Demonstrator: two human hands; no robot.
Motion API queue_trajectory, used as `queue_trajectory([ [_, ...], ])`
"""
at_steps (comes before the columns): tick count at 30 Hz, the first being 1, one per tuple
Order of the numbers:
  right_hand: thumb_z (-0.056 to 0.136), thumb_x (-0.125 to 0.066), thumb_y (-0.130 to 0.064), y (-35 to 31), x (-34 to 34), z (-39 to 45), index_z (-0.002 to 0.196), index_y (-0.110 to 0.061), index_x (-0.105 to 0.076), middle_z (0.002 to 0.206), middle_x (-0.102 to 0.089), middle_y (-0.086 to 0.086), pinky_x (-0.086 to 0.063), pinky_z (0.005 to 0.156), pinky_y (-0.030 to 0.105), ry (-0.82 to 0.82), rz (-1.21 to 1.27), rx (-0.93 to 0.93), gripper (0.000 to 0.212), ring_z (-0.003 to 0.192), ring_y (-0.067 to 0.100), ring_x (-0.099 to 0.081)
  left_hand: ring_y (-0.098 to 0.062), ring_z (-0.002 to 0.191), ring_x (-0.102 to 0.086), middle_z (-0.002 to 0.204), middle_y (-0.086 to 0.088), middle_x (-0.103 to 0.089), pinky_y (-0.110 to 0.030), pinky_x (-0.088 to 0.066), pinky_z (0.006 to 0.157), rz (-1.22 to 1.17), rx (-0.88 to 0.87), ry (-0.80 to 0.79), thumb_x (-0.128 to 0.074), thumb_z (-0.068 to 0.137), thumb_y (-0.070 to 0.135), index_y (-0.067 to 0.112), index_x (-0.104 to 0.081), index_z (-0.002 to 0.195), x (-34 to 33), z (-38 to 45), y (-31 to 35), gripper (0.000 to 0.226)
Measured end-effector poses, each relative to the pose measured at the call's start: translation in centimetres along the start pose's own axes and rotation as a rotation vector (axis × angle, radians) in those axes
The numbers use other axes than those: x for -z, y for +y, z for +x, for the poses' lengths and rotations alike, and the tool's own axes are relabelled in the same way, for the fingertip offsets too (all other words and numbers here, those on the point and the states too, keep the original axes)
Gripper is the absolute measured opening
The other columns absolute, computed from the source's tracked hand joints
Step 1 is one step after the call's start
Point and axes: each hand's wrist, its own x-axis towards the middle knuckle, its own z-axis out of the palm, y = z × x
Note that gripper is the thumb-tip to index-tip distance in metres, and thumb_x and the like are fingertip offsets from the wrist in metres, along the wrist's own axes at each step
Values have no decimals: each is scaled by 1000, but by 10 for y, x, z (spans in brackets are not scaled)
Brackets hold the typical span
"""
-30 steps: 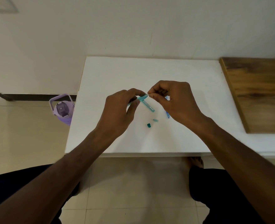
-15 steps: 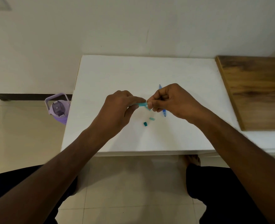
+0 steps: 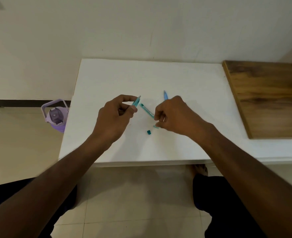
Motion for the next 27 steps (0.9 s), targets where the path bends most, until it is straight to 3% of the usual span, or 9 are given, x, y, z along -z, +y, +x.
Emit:
queue_trajectory([
  [3,84,-88,-30,-4,-14,0,101,-21,-79,83,-70,-8,-56,73,16,-56,-21,-20,22,62,-1,-59,-11,95,-74,102,11,-78,-35,-64,89,-26,-4,-8,-65,104,29,33,-67,133,-2,1,2,29],
  [7,86,-86,-22,-11,-18,3,104,-18,-79,82,-68,-8,-63,84,31,-105,-55,-29,20,68,11,-67,-13,95,-73,99,10,-78,-41,-64,91,4,-19,4,-66,103,30,33,-69,125,-3,1,2,22],
  [10,92,-78,-16,-12,-16,1,113,-17,-78,95,-75,0,-58,80,18,-107,-51,-23,21,69,11,-65,-13,95,-73,101,8,-78,-42,-63,92,44,-37,1,-66,103,31,31,-69,124,-3,-1,0,22],
  [13,92,-79,-18,-16,-3,-1,109,-23,-82,88,-77,-11,-51,70,4,83,256,-21,18,74,6,-72,-11,94,-73,101,8,-78,-42,-63,91,46,-65,-3,-68,102,31,29,-71,125,-1,-1,0,24],
  [16,90,-84,-25,-25,10,2,95,-29,-81,86,-80,-15,-58,69,13,301,696,-121,6,81,4,-77,-12,95,-73,103,8,-79,-40,-64,86,45,-84,-1,-67,103,35,30,-71,125,0,-2,2,23],
  [18,91,-83,-24,-27,13,4,99,-24,-80,90,-81,-9,-64,76,24,377,847,-196,9,83,11,-78,-16,95,-72,108,7,-79,-40,-63,82,56,-83,2,-65,104,38,31,-70,124,-1,-1,2,23],
  [20,92,-82,-23,-27,13,5,103,-22,-81,93,-82,-6,-65,83,30,397,907,-231,11,85,13,-79,-17,95,-71,110,7,-79,-38,-61,79,61,-77,8,-64,104,39,31,-70,124,-2,-1,2,23],
  [24,94,-79,-24,-27,10,5,103,-25,-82,92,-82,-8,-65,83,27,381,909,-224,10,85,13,-79,-15,95,-71,107,9,-79,-20,-53,72,85,-110,0,-64,104,39,33,-70,121,-2,-1,1,19],
  [27,94,-78,-22,-26,11,4,105,-23,-83,92,-83,-7,-64,81,26,365,890,-206,11,86,13,-79,-17,96,-71,104,11,-78,-19,-49,73,99,-135,-3,-64,104,38,32,-71,120,-3,-2,2,18],
])
